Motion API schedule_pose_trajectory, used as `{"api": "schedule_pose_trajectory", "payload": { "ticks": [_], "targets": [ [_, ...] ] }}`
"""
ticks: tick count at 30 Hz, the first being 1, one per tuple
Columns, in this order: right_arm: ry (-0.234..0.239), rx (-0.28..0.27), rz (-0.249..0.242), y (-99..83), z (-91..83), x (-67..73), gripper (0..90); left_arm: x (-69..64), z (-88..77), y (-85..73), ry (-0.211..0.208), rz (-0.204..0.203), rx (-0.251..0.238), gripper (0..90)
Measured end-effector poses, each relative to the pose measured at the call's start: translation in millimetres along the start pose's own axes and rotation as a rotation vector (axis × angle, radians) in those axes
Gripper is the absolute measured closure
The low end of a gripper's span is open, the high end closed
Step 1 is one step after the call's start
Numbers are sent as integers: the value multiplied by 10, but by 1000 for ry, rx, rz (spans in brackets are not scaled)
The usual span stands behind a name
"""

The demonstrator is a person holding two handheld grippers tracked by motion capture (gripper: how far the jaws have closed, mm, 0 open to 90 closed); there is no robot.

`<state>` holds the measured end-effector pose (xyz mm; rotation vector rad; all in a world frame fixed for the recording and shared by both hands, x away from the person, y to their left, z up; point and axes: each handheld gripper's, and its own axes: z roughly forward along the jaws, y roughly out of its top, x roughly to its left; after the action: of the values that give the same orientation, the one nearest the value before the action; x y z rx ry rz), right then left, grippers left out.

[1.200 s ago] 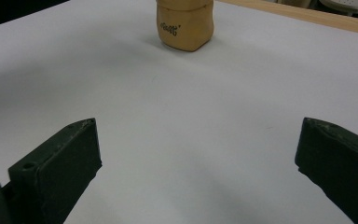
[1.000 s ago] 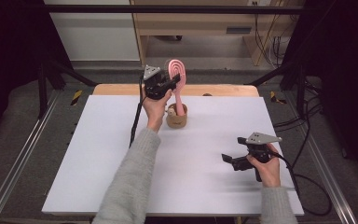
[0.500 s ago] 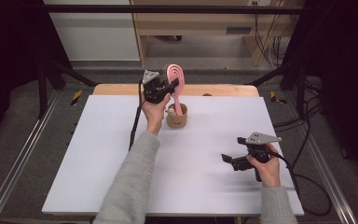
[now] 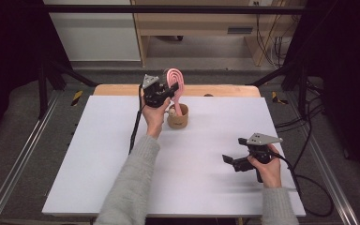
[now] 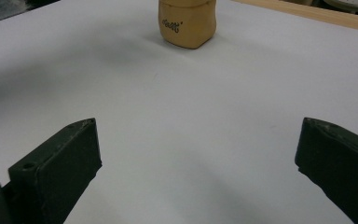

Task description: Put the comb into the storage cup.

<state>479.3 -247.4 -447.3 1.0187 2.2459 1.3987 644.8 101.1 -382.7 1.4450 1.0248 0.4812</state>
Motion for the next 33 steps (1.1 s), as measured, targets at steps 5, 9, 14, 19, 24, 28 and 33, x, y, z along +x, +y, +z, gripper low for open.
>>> {"api": "schedule_pose_trajectory", "payload": {
  "ticks": [5,9,14,19,24,28,33],
  "targets": [
    [0,0,-1,0,3,0,6,36,-9,-42,1,-16,-1,629],
    [0,1,-2,0,7,3,6,75,-27,-73,-1,-29,-4,629],
    [0,1,-4,0,6,3,6,113,-56,-82,1,-45,-9,628],
    [0,0,-5,1,5,3,6,152,-79,-85,5,-57,-9,627],
    [0,1,-5,1,6,4,6,185,-92,-81,13,-59,-3,624],
    [1,1,-5,3,6,6,6,211,-105,-81,23,-61,0,619],
    [1,2,-6,3,7,7,6,243,-124,-81,35,-63,5,613]
  ]
}}
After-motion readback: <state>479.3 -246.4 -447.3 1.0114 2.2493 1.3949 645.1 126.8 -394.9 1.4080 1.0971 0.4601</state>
